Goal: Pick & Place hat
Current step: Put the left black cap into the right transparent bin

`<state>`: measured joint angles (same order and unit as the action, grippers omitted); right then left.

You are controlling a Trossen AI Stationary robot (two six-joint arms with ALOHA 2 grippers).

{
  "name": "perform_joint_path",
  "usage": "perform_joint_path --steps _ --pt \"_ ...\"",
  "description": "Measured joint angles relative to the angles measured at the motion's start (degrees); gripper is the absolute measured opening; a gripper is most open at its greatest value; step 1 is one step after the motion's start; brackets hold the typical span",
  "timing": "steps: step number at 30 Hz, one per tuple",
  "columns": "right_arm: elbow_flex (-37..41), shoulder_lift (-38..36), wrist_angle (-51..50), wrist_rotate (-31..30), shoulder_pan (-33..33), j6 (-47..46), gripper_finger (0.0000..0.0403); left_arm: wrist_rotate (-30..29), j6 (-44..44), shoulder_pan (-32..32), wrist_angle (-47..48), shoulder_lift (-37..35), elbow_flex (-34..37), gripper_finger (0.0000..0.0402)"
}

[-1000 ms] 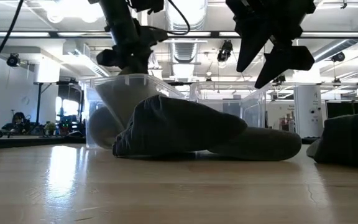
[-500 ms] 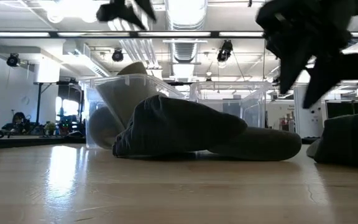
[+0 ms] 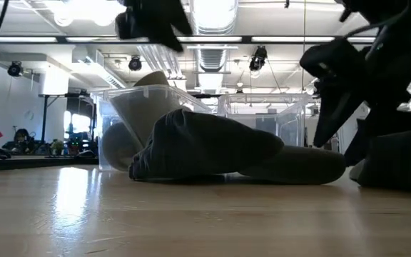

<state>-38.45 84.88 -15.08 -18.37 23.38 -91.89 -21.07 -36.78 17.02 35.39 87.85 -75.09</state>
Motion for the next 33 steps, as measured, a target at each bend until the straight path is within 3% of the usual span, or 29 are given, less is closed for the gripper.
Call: perform_joint_path --steps 7,11,16,26,30,33 --pt "6.56 -0.15 11.97 -9.08 0.50 -2.00 0.0247 -1.62 -0.02 0.57 0.25 10.32 0.26 0.0179" --pt "8.30 -0.10 21.28 -9.26 0.23 5.45 0.0247 -1.26 -0.11 0.46 -1.39 14.84 0.21 0.0179" --pt "9.29 -0.04 31.40 -7.21 0.24 12.44 0.0243 4.69 0.07 0.35 -5.86 17.89 0.10 0.0179" --pt "8.04 0.48 31.92 -9.51 -1.66 16.43 0.0217 7.19 1.59 -0.88 -24.60 18.63 0.13 0.0179" --pt "7.56 0.45 33.91 -4.93 -3.14 18.07 0.0209 8.21 0.59 -1.69 -27.61 18.63 0.08 0.0179" --pt "6.34 0.37 34.81 -3.44 -2.95 20.59 0.0178 8.23 0.51 -1.64 -27.68 18.41 -0.46 0.0179"
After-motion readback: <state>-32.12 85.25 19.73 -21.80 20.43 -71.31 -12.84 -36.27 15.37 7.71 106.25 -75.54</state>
